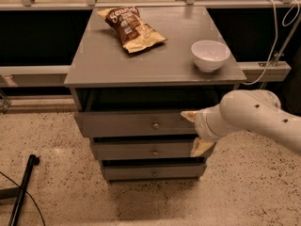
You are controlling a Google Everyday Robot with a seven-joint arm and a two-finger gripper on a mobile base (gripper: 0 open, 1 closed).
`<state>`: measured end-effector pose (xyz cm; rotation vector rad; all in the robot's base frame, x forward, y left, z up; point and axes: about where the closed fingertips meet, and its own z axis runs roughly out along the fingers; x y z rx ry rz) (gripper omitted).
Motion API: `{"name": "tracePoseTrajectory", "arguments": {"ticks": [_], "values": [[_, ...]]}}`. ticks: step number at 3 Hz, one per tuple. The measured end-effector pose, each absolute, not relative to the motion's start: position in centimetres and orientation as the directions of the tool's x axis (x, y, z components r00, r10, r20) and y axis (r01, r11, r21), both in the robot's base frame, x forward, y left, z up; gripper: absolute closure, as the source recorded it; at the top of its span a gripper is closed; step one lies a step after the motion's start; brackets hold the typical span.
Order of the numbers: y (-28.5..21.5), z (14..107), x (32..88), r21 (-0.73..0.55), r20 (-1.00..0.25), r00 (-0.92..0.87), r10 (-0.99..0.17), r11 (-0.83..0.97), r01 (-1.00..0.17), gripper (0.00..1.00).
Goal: Open top drawer
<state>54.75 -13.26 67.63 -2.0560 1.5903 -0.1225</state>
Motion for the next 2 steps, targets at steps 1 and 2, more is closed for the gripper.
{"name": "tracePoseTrajectory", "arguments": {"ticks": [1, 2], "values": [[-13.46, 67.89, 54.24, -0.463, -0.242, 0.308, -0.920, -0.169, -0.870, 0.01], [-13.39, 67.79, 54.45, -0.465, -0.232, 0.308, -0.923, -0.173, -0.868, 0.00]]}}
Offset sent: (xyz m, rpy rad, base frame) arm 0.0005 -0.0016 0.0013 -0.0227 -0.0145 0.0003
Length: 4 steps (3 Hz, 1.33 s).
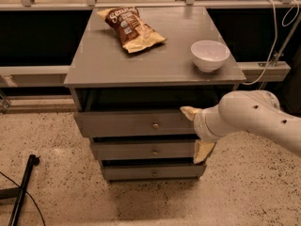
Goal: Open top drawer
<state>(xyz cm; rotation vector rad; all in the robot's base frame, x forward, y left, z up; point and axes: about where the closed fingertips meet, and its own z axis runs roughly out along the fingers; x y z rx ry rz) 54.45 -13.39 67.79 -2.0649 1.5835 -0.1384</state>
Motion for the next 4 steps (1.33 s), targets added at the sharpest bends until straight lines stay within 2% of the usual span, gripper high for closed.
{"name": "tracePoseTrajectory", "arguments": {"ticks": [4], "values": [[-13.9, 65.2, 62.5, -0.390, -0.250, 0.259, -0.933, -0.148, -0.909, 0.00]]}}
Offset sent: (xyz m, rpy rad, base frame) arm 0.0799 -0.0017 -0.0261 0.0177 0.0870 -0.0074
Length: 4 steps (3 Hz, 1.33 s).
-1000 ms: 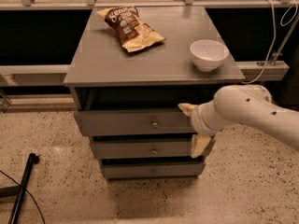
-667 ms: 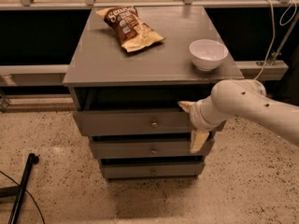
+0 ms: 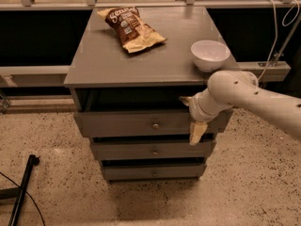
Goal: Open top drawer
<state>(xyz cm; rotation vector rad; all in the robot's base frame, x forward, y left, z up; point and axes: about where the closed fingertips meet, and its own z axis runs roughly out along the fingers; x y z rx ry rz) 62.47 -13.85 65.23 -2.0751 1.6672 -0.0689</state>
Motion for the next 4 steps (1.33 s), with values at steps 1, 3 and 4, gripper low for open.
{"name": "tracePoseTrajectory", "arguments": {"ticks": [1, 3, 4], "values": [[-14.3, 64.8, 64.1, -0.364, -0.249, 0.228, -0.941, -0.127, -0.923, 0.03], [-13.6, 64.4, 61.8, -0.342, -0.220, 0.249, -0.943, -0.165, -0.925, 0.56], [-13.1, 65.0, 60.2, -0.347, -0.207, 0.275, -0.939, -0.193, -0.918, 0.72]]}}
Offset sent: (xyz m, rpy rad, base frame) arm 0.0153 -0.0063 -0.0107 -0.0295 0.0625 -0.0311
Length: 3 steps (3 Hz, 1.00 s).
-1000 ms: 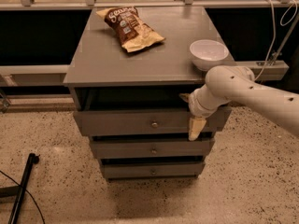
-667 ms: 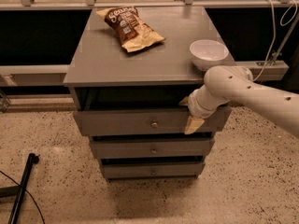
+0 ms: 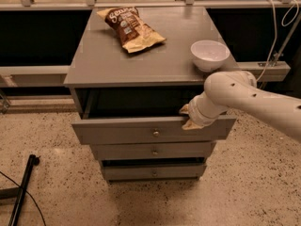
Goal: Open top drawer
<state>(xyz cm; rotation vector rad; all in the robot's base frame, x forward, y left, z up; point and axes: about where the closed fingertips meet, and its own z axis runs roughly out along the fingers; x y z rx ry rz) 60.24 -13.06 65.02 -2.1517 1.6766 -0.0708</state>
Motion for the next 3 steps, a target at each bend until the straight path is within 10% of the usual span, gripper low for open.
{"name": "tracePoseTrajectory", "arguments": {"ticks": [1, 3], "values": [[-13.06, 65.47, 60.24, -0.347, -0.207, 0.275, -0.939, -0.193, -0.918, 0.78], [-12.74, 66.29, 59.53, -0.359, -0.214, 0.291, -0.933, -0.202, -0.911, 0.36]]}}
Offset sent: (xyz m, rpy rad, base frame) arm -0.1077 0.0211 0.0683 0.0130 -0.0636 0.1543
